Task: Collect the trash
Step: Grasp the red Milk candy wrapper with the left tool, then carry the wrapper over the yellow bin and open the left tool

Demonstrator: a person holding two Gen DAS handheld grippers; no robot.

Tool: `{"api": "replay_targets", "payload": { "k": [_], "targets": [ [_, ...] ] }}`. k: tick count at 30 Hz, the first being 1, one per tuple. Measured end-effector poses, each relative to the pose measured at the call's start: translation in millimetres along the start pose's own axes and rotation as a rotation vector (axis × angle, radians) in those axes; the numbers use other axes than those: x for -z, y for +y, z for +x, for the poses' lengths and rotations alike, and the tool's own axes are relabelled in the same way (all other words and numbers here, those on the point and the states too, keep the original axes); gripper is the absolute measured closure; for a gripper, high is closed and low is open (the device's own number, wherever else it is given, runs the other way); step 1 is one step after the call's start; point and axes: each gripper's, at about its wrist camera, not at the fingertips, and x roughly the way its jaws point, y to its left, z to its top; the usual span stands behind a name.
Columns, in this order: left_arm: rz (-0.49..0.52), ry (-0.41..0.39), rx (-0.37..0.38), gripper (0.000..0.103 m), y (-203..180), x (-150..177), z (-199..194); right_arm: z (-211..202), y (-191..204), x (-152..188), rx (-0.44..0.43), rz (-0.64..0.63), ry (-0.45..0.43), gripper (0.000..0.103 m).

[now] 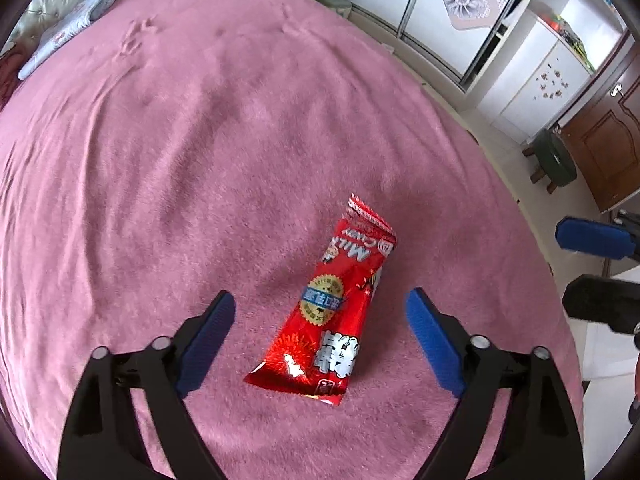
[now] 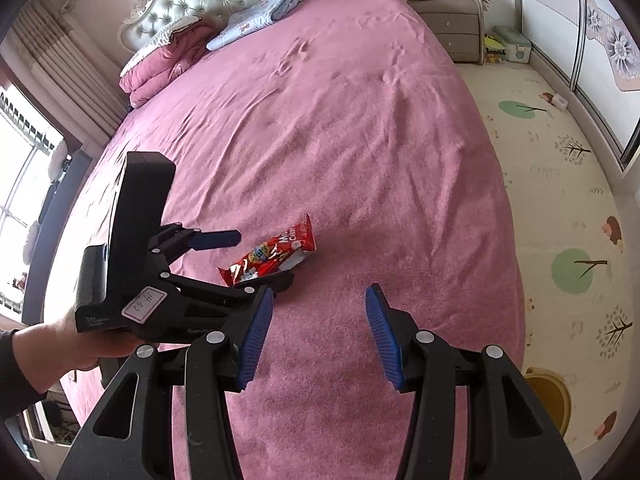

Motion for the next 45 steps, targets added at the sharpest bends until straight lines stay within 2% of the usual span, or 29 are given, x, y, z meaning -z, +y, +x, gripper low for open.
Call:
{"api": "replay_targets", "payload": {
  "k": [2,5,9,15,21,25,35,41,45],
  "targets": [
    [0.005,0.015,-0.005,0.044,-1.0,0.9,4.2,1.4,-2.9,0.2,0.0,0.005,0.003,0.055],
    [-0.002,0.01,0.007,0.056,-1.7,2.2,4.1,1.0,-6.9,0.6,0.004,0.012,0.001,0.055],
    [-0.008,0.001,0.023,0.063,-6.7,4.3,-2.9,-5.5,-11.6,0.5,0.005,0.025,-0.009,0.055],
    [-0.049,-0.045,0.081,0.064,-24.5,12.5,-36.1,-31.0,-20.0,7.4,0.003,0.053,-0.038,0.055],
    [-0.074,-0.103,0.131,0.065,-64.6,13.3,-73.7,-73.2,-32.6,25.7,0.015,0.081,-0.073,0.055],
    [-0.072,-0.14,0.163,0.065,-101.1,15.9,-97.9,-108.7,-44.3,41.3,0.037,0.095,-0.1,0.055],
    [0.025,-0.186,0.23,0.065,-221.9,27.7,-137.3,-196.4,-89.4,90.4,0.098,0.164,-0.18,0.054],
    [0.057,-0.151,0.299,0.065,-287.3,37.0,-139.2,-238.5,-120.3,129.5,0.137,0.203,-0.208,0.054],
    [0.095,-0.131,0.319,0.065,-325.3,43.1,-133.4,-258.2,-140.3,154.5,0.16,0.247,-0.227,0.054]
  ]
}}
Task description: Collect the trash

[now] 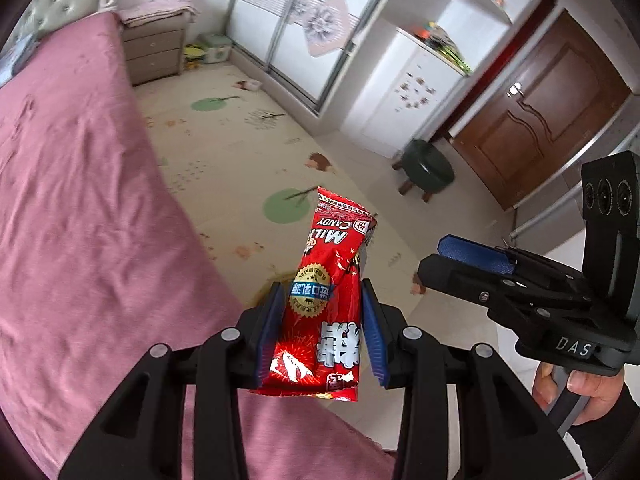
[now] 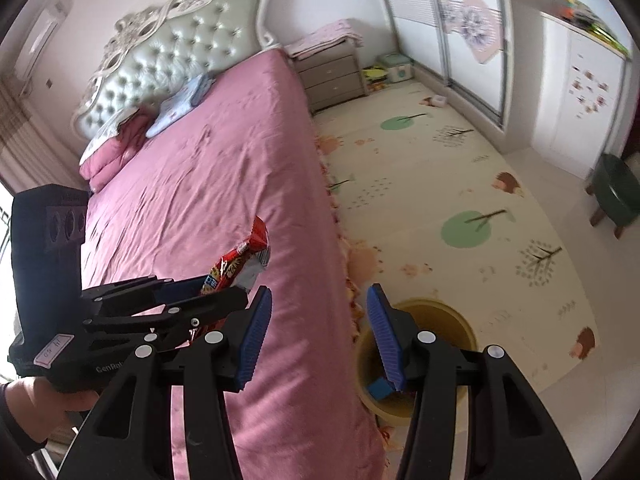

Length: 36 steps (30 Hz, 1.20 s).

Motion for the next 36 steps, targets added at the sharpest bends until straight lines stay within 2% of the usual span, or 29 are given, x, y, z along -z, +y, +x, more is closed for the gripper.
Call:
{"api": "replay_targets", "payload": {
  "k": [7,14,15,16,17,18,26,36],
  "targets": [
    [0.056,0.048,0.024,0.065,-52.6,8.1,36.6,-26.1,-49.0,27.4,0.046,0.08,-0.018,0.054],
    [0.072,0.09,0.057,0.064,-71.2,8.1,68.4,-38.1,-85.7,45.2,0.07,0.144,-0.031,0.054],
    [0.076,0.094,0.054,0.061,-72.9,7.1,71.9,-39.2,-88.8,46.9,0.074,0.15,-0.033,0.054],
    [0.081,0.1,0.052,0.053,-75.4,6.3,77.4,-40.3,-92.4,48.6,0.075,0.159,-0.036,0.054],
    [0.081,0.101,0.045,0.025,-75.0,6.3,79.3,-41.2,-96.1,50.3,0.079,0.166,-0.037,0.054],
    [0.076,0.094,0.035,0.021,-75.6,5.9,81.7,-41.4,-98.4,51.3,0.087,0.17,-0.037,0.054],
    [0.081,0.119,0.031,0.02,-78.4,3.2,92.6,-42.4,-111.5,54.7,0.094,0.191,-0.039,0.054],
    [0.056,0.088,0.009,0.02,-69.1,-0.1,71.2,-43.6,-93.7,40.4,0.071,0.144,-0.045,0.054]
  ]
}}
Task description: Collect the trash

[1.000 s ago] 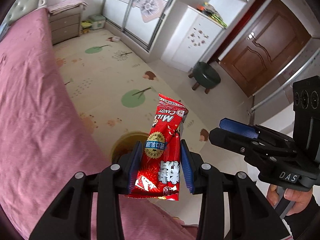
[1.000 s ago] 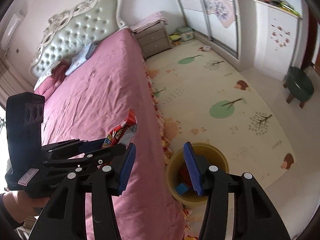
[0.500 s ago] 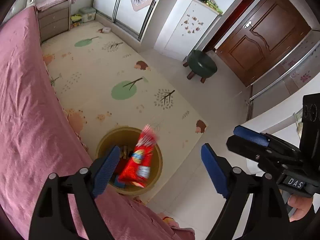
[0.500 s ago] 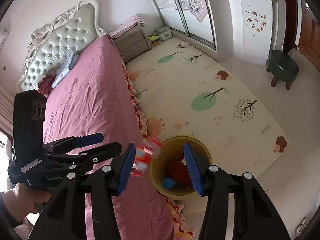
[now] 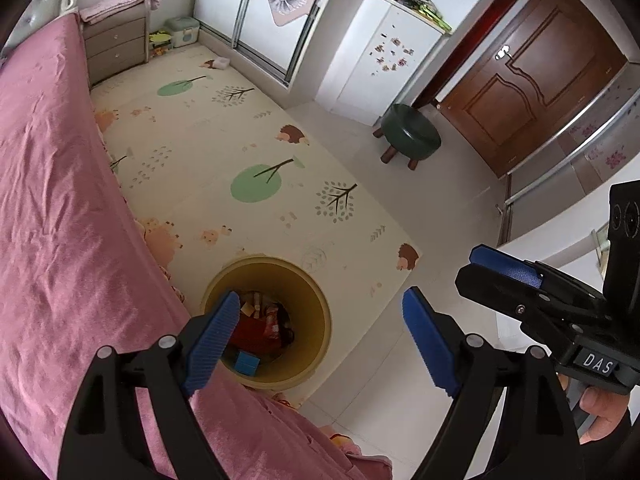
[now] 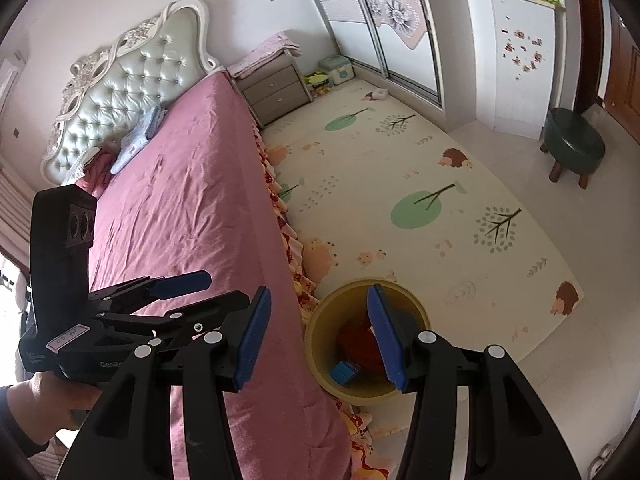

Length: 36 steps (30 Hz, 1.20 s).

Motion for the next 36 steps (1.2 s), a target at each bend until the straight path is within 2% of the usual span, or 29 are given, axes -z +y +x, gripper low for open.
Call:
{"api": "replay_targets", "payload": {
  "k": [7,12,18,24,36],
  "targets": [
    [-0.02,-0.062,-0.027,0.019,9.0,2.9,-41.8,-5.3,35.1,-8.9,-0.028,-0.057,-0.002,0.053],
    [-0.044,-0.098,-0.065,0.015,23.3,15.7,-75.4,-9.0,73.0,-9.1,-0.069,-0.096,0.009,0.048],
    [-0.108,-0.113,-0.112,0.015,52.0,46.3,-115.1,-6.3,120.8,-1.2,-0.104,-0.161,0.045,0.048],
    [-0.22,-0.15,-0.166,0.015,92.0,85.8,-160.2,-1.1,177.6,13.6,-0.155,-0.245,0.094,0.048],
    [-0.408,-0.256,-0.287,0.013,152.7,163.2,-261.0,0.3,280.4,40.2,-0.251,-0.382,0.145,0.048]
  ]
}}
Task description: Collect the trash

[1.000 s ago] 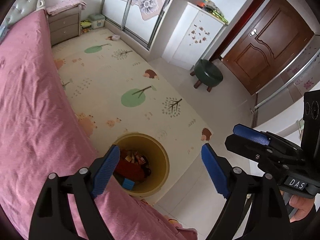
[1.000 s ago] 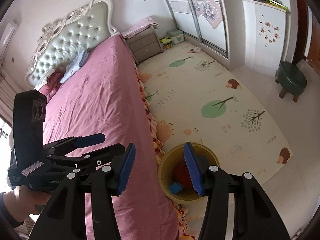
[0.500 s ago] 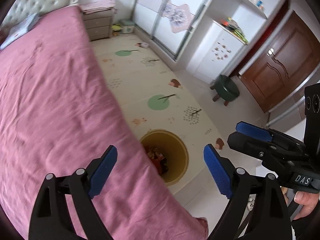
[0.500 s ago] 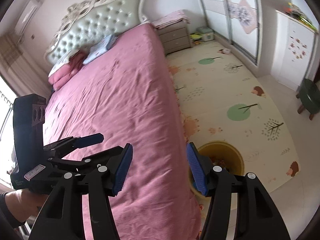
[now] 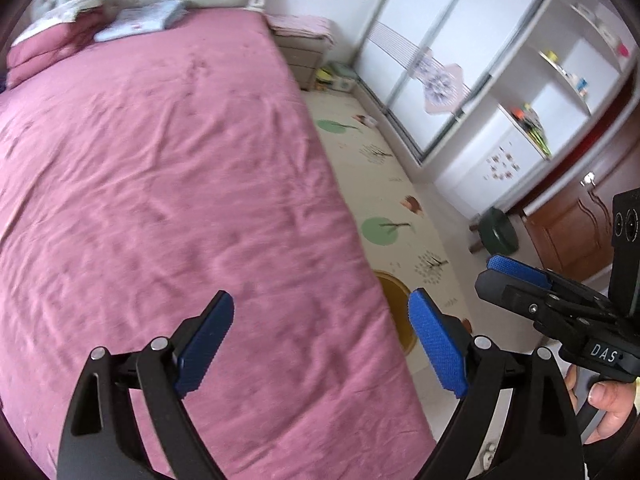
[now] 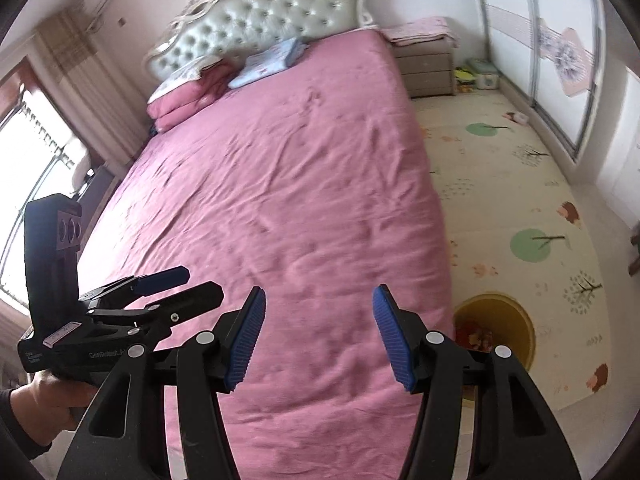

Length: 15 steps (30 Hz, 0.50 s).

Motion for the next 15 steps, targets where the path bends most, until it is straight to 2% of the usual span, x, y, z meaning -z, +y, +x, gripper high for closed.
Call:
{"api": "replay_targets", "payload": {
  "k": [6,15],
  "targets": [
    [-0.053,-0.029,-0.046,0.01,24.6,6.8,-37.9,1.1,40.5,-8.8,-0.044,-0.048,0.016,0.045],
    [-0.06,-0.092,-0.085,0.008,29.6,5.9,-79.6,-17.2,75.1,-23.9,-0.055,-0.098,-0.025,0.044]
  ]
}}
